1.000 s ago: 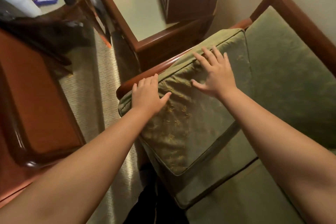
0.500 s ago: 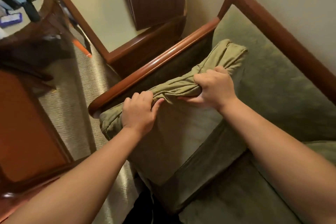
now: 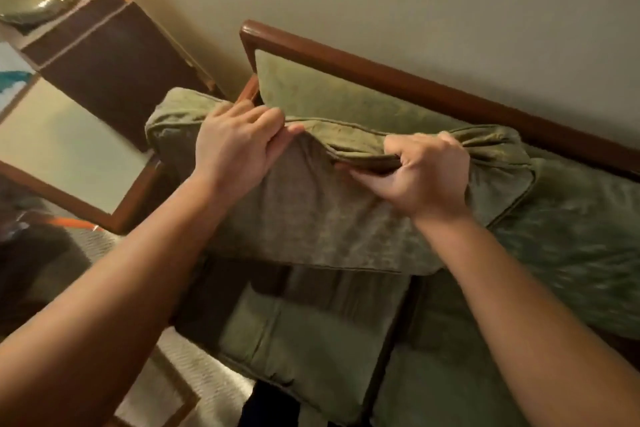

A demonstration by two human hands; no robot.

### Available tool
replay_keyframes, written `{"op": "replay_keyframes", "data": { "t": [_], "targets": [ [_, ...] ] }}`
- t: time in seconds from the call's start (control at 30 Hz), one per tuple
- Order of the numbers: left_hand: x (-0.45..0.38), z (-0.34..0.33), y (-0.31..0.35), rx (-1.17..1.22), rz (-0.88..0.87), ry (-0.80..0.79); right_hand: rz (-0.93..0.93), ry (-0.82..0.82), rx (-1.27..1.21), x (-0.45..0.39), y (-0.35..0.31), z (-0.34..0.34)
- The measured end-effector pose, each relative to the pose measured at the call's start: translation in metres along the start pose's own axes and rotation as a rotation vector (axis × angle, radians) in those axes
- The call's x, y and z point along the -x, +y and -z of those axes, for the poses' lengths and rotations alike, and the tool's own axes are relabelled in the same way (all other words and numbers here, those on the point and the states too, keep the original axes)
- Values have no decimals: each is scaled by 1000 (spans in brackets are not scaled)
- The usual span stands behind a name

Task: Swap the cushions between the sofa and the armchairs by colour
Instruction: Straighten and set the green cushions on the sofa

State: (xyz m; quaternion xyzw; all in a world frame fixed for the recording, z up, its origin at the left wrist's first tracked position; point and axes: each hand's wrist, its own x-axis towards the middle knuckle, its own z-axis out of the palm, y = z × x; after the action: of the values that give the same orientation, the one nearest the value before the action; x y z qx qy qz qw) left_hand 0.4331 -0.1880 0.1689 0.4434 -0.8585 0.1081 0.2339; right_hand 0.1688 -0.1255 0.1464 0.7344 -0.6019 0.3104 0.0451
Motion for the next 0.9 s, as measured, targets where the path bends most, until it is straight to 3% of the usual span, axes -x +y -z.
{"op": "replay_keyframes", "data": {
  "t": [0.13,0.2,0.33,0.47,0.63,0.8,0.9],
  "targets": [
    [-69,-49,6,48,-96,6,-174,115,134,-10,42,-3],
    [-70,-87,11,65,-61,-86,-238,47,177,6,59,-22],
    [-20,-136,2,104,-23,-364,-394,-311,350,62,82,-52],
    [-4,-146,-14,43,-153,-406,-448,-306,442,84,83,-55],
    [-36,-171,-22,-19,-97,-513,-488,-267,515,82,89,-78],
    [1,-157,-2,60,95,-434,-567,-197,445,87,72,-76],
    [40,-133,13,244,509,-326,-661,70,290,95,40,-64]
  ]
}}
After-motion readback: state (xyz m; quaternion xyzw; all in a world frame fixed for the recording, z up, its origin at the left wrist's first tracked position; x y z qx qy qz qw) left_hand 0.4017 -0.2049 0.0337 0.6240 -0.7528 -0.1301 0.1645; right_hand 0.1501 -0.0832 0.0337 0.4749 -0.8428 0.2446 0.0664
